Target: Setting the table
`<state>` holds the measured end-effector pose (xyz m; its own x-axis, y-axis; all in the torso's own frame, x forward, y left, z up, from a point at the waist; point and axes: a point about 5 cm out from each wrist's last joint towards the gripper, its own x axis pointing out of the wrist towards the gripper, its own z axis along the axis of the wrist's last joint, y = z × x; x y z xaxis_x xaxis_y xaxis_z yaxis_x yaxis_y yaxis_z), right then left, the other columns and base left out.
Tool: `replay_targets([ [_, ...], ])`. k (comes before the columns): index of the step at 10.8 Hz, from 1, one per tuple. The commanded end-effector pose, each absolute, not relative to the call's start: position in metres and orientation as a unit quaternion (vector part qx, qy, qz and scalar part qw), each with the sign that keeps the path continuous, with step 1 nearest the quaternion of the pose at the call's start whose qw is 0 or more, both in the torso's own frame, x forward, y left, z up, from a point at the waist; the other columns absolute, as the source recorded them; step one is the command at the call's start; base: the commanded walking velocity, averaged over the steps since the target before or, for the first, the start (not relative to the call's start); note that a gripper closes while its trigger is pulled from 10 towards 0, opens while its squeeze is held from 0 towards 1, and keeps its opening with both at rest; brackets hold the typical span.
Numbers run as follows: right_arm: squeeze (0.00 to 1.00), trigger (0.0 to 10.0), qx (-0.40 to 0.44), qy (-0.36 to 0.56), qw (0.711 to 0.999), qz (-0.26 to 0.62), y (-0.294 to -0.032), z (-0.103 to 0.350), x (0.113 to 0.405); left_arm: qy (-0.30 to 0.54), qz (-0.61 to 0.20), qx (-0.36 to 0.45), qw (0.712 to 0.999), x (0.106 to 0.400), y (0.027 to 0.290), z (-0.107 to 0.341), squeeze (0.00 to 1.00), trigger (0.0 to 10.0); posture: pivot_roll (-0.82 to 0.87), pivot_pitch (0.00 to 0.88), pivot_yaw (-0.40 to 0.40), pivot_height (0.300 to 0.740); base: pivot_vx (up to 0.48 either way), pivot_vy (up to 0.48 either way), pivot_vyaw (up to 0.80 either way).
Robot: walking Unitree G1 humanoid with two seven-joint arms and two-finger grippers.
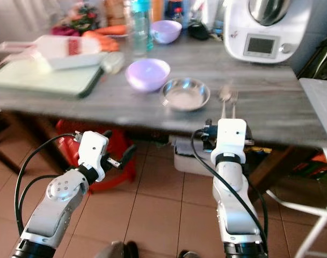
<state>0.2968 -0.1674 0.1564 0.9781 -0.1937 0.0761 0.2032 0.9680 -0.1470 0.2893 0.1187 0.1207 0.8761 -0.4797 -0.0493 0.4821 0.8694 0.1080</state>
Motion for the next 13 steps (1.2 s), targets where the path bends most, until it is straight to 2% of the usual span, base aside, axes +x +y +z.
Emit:
replay_targets([
  [1, 0.0, 10.0, -0.076, -0.032, 0.991, -0.105, -0.17, 0.158, 0.296, 0.018, -0.246, 0.064, 0.967, 0.289, 0.118, 0.118, 0.0, 10.0, -0.01, 0.091, 0.021, 0.74, -0.304, 0.0, 0.0],
  [6, 0.0, 10.0, -0.089, -0.025, 0.989, -0.117, -0.176, 0.156, 0.294, 0.01, -0.247, 0.064, 0.967, 0.291, 0.112, 0.117, 0.0, 10.0, -0.03, 0.086, 0.016, 0.74, -0.314, 0.0, 0.0],
  [10, 0.0, 10.0, -0.09, -0.023, 0.989, -0.115, -0.175, 0.155, 0.295, -0.02, -0.22, 0.046, 0.974, 0.301, 0.121, 0.125, 0.0, 10.0, -0.03, 0.084, 0.018, 0.74, 0.0, 0.0, 0.0],
  [13, 0.0, 10.0, -0.089, -0.021, 0.989, -0.114, -0.175, 0.154, 0.295, -0.018, -0.225, 0.038, 0.973, 0.301, 0.118, 0.123, 0.0, 10.0, -0.03, 0.086, 0.021, 0.74, 0.0, -0.32, 0.0],
])
